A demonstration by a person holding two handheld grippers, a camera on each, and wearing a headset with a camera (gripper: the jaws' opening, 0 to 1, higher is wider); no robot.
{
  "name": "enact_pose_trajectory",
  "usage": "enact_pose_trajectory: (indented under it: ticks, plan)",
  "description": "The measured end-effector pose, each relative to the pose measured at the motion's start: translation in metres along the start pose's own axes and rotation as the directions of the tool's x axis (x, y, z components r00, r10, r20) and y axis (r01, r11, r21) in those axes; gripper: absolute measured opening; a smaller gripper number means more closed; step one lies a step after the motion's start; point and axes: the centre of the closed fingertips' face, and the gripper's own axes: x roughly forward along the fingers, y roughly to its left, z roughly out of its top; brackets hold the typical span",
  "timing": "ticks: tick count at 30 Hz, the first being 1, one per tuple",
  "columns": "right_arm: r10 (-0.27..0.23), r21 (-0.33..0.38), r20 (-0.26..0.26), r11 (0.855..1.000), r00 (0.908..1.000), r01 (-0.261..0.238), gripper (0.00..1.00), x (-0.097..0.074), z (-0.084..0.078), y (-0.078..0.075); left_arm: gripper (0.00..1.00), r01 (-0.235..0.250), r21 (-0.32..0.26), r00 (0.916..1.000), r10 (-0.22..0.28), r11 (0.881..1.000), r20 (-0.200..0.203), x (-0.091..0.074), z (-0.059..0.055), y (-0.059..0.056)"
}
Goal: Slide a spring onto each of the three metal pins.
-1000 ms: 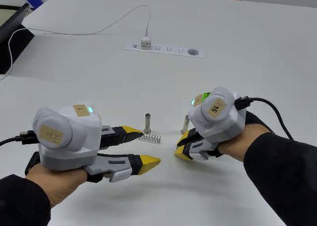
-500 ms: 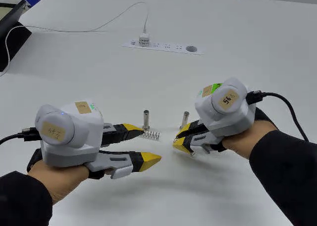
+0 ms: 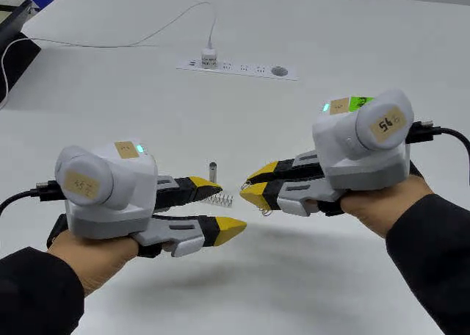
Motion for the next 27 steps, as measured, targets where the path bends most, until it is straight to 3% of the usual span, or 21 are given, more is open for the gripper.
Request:
enact_pose_trajectory:
  ticks: [10, 15, 18, 27]
  plan:
    - [0.058, -0.001, 0.135, 0.998, 0.9891, -0.058, 0.12, -0.003, 0.034, 0.019, 0.34, 0.013, -0.028, 0.9968, -0.011, 1.0, 0.079, 0.0, 0.025, -0.005]
    - [0.068, 0.001, 0.149, 0.998, 0.9866, -0.069, 0.12, -0.003, 0.037, 0.023, 0.24, 0.015, -0.046, 0.9944, -0.01, 0.999, 0.106, -0.002, 0.033, -0.004]
    - [0.066, -0.005, 0.14, 0.998, 0.9879, -0.066, 0.12, -0.004, 0.035, 0.024, 0.14, 0.028, -0.035, 0.9948, -0.024, 0.999, 0.099, -0.002, 0.032, -0.008]
    - [0.064, -0.043, 0.11, 0.997, 0.9918, -0.06, 0.12, -0.009, 0.031, 0.025, 0.11, 0.024, 0.022, 0.9969, -0.026, 0.999, 0.075, -0.001, 0.03, -0.01]
